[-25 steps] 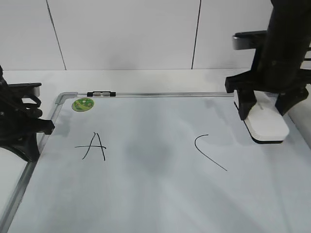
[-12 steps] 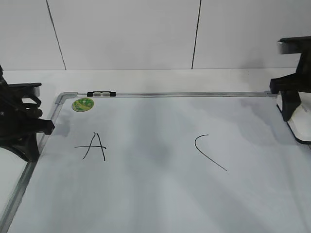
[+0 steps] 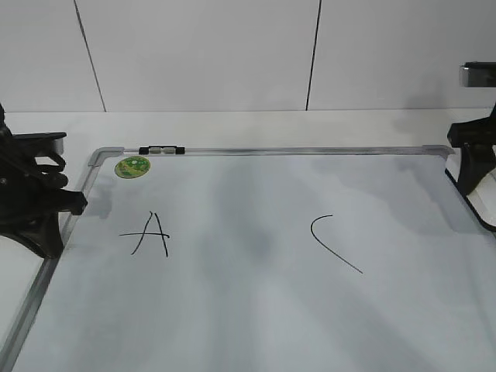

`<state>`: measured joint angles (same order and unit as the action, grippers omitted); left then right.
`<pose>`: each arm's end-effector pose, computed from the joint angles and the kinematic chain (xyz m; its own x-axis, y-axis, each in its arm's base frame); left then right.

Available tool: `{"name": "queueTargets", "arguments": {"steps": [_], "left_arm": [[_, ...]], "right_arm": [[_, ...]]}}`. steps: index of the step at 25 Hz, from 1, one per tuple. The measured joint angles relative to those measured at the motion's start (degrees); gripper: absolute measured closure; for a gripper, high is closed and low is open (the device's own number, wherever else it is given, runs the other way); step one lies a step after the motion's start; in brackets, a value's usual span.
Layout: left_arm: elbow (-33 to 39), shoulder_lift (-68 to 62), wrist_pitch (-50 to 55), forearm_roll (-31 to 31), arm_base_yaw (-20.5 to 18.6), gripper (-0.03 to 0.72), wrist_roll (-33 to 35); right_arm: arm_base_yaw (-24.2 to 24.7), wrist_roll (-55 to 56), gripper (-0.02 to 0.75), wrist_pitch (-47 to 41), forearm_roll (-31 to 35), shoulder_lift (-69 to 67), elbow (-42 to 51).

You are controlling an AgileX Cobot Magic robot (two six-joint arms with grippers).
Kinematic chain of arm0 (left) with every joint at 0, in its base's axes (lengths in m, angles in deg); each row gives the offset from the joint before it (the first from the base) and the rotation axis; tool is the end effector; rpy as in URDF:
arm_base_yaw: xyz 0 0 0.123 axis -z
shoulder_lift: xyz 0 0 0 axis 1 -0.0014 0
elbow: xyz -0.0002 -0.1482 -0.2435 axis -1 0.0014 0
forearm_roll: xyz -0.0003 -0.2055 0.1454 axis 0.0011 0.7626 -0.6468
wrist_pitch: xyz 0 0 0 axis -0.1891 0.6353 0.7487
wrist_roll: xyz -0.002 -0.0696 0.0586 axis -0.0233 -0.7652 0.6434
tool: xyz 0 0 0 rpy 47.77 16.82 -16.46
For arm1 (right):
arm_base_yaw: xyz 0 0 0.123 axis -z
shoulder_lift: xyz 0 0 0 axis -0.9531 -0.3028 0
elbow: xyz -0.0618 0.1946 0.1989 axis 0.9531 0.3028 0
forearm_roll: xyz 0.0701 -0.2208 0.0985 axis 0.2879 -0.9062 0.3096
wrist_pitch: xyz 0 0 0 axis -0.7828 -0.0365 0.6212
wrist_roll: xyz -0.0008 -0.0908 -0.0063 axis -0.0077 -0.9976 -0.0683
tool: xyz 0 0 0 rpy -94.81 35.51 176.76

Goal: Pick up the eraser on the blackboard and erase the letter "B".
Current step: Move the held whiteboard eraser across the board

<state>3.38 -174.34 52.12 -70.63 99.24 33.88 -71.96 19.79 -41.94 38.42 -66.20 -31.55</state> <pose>0.3306 -0.0647 0.1524 -0.9979 0.0638 -0.0140 0.0650 0.9912 -0.1154 0.3511 -0.0061 0.2486 -0.9965 0.0613 -0.0577 0.0634 0.9973 -0.0358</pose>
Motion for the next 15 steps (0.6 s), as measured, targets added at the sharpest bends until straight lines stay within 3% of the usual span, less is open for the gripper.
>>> {"name": "queueTargets", "arguments": {"steps": [15], "left_arm": [[0.00,0.00,0.84,-0.21,0.00,0.652,0.00]], "right_arm": [[0.00,-4.21,0.196,2.42,-0.79,-2.12,0.00]]}}
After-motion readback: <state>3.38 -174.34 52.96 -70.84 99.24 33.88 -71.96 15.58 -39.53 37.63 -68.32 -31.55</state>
